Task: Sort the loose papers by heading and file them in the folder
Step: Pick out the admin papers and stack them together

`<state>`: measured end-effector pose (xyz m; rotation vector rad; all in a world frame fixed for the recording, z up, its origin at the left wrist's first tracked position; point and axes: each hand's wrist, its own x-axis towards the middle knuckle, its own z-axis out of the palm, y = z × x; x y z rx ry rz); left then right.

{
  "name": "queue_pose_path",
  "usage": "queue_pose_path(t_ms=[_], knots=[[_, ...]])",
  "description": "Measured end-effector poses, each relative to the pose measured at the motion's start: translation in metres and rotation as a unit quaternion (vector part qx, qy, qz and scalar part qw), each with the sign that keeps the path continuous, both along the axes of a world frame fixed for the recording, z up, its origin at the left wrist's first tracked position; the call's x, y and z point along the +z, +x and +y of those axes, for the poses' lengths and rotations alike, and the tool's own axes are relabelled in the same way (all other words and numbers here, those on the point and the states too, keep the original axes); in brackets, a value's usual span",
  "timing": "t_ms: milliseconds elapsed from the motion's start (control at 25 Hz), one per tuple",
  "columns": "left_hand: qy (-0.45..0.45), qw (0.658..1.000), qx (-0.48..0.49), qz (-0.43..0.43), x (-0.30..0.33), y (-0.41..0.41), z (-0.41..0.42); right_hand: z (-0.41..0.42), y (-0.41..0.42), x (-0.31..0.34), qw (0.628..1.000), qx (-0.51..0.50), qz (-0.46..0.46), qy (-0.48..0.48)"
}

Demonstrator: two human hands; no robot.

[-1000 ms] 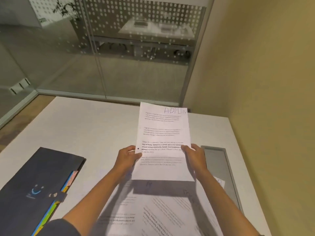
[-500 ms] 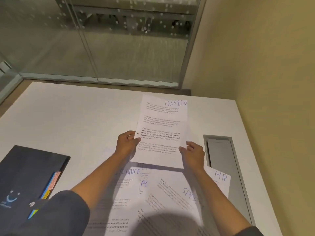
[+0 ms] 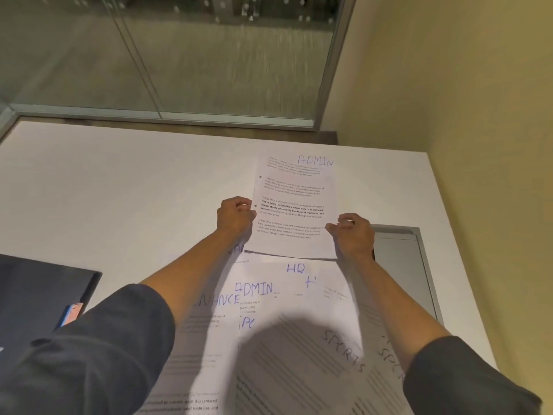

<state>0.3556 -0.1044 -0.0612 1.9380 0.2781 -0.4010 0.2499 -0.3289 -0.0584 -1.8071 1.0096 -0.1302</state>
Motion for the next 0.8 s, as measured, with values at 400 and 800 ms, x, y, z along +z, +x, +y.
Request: queue_pose_path(t_ms=[400, 800], knots=[[0.218, 0.94, -0.201, -0.167, 0.012, -0.115, 0.039, 0.05, -0.11, 0.006, 0.972, 0.143, 0.058, -0.176], [0.422, 0.862, -0.249, -0.131, -0.004, -0.282, 0.121, 0.118, -0.224, 0.014, 0.856, 0.372, 0.237, -0.27]])
